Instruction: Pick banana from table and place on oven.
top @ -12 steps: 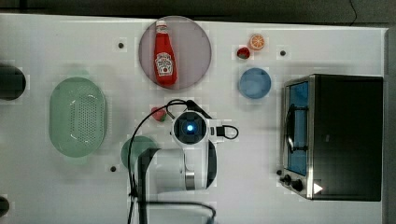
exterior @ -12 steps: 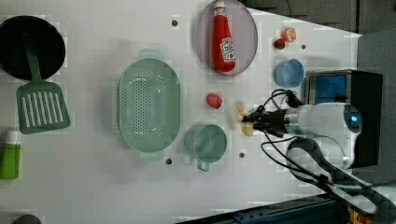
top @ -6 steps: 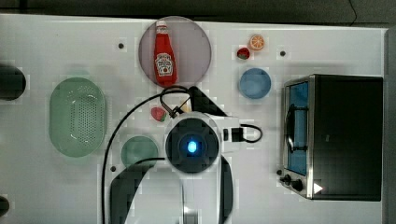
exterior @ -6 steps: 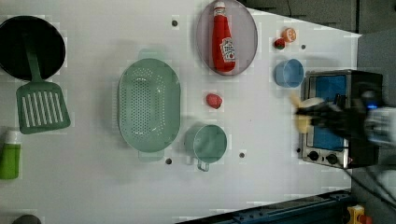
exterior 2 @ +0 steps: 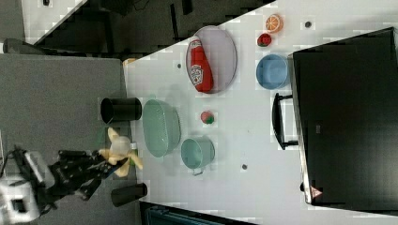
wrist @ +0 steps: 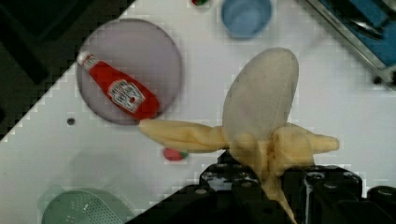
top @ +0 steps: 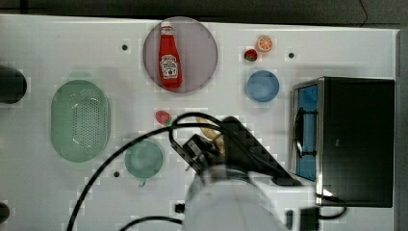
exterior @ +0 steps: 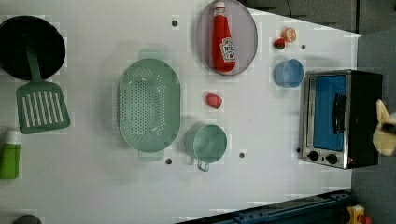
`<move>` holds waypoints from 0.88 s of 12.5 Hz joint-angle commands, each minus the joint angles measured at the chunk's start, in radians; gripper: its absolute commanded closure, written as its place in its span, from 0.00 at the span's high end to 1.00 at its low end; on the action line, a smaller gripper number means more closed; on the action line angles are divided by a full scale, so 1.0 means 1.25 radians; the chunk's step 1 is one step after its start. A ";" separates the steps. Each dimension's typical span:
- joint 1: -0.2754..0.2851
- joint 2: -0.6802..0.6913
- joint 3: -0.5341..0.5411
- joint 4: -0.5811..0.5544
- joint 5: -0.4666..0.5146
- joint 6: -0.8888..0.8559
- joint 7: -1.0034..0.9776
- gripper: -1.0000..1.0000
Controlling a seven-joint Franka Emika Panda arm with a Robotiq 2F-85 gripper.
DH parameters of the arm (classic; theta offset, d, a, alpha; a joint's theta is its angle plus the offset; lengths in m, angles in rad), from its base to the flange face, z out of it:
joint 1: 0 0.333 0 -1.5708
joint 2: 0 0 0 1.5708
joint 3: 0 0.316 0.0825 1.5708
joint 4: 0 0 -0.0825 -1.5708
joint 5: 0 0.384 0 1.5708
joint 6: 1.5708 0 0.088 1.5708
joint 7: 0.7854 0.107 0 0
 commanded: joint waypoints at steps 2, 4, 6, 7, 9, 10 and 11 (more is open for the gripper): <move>-0.013 0.088 -0.102 -0.011 -0.002 -0.021 -0.081 0.25; -0.023 0.118 -0.190 -0.008 -0.008 -0.011 -0.190 0.25; -0.027 0.170 -0.286 0.000 -0.019 0.029 -0.303 0.25; -0.027 0.200 -0.331 0.005 -0.019 0.067 -0.380 0.25; -0.028 0.266 -0.407 0.017 -0.019 0.164 -0.545 0.25; -0.028 0.301 -0.439 0.028 -0.019 0.211 -0.618 0.25; -0.028 0.336 -0.466 0.042 -0.018 0.248 -0.686 0.25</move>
